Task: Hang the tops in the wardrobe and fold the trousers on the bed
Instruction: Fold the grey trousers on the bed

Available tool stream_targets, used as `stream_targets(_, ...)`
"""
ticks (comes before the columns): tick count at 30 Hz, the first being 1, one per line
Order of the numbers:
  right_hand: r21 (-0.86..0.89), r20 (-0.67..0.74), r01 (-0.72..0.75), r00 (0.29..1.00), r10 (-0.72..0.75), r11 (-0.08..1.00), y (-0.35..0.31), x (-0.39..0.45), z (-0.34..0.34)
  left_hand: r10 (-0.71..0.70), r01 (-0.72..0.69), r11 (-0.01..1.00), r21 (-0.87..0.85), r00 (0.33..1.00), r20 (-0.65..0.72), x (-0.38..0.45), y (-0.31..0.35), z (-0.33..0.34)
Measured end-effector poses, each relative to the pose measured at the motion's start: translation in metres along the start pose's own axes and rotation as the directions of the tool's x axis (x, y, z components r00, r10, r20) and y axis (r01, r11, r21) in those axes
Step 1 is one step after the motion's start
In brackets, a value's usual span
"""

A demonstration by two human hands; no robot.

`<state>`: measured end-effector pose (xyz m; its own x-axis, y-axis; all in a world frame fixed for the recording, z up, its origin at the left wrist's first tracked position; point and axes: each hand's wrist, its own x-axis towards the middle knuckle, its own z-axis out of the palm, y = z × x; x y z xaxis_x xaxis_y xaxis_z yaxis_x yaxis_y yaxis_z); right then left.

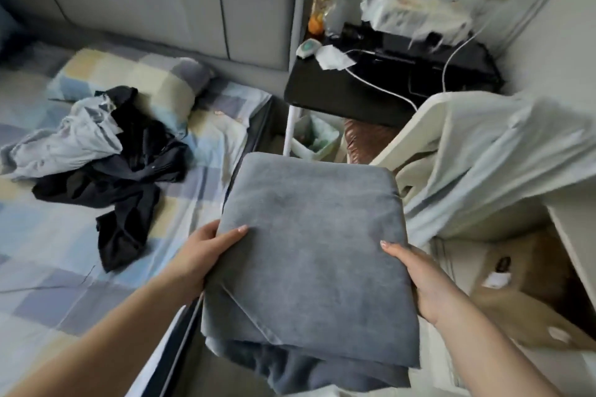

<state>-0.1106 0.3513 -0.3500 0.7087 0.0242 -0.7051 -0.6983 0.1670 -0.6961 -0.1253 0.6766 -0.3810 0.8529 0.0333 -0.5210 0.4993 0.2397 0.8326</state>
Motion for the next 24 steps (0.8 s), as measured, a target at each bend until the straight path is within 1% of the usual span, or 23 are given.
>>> stream_targets(2, 0.053, -0.039, 0.044, 0.998, -0.042, 0.998, -0.020, -0.016, -0.047, 0.021, -0.024, 0.998, 0.056, 0.999, 0.047, 0.006, 0.016, 0.057)
stream_targets(6, 0.178, -0.115, 0.133, 0.987, -0.114, 0.975, -0.045, -0.044, -0.136, 0.012, -0.045, 0.986, 0.159, 0.979, 0.202, 0.016, 0.039, 0.161)
stream_targets(9, 0.252, -0.174, 0.166, 0.977, -0.124, 0.953, -0.053, -0.060, -0.195, -0.013, -0.052, 0.975, 0.217, 0.957, 0.288, 0.025, 0.043, 0.234)
stream_targets(12, 0.314, -0.280, 0.203, 0.953, -0.114, 0.927, -0.053, -0.074, -0.251, -0.019, -0.080, 0.955, 0.284, 0.943, 0.332, 0.039, 0.037, 0.308)
stream_targets(15, 0.357, -0.394, 0.253, 0.914, -0.101, 0.899, -0.049, -0.086, -0.301, -0.046, -0.111, 0.935, 0.338, 0.905, 0.423, 0.054, 0.027, 0.380)
stream_targets(16, 0.372, -0.451, 0.283, 0.888, -0.095, 0.884, -0.047, -0.091, -0.322, -0.064, -0.123, 0.924, 0.362, 0.884, 0.463, 0.062, 0.021, 0.410)
stream_targets(19, 0.375, -0.568, 0.319, 0.821, -0.056, 0.870, -0.042, -0.101, -0.355, -0.092, -0.161, 0.890, 0.428, 0.854, 0.512, 0.081, 0.008, 0.470)
stream_targets(21, 0.387, -0.649, 0.335, 0.761, -0.004, 0.859, -0.039, -0.107, -0.376, -0.149, -0.170, 0.871, 0.461, 0.802, 0.578, 0.094, -0.001, 0.511)
stream_targets(24, 0.429, -0.720, 0.371, 0.691, 0.064, 0.824, -0.037, -0.110, -0.394, -0.220, -0.202, 0.837, 0.508, 0.726, 0.651, 0.109, -0.007, 0.562)
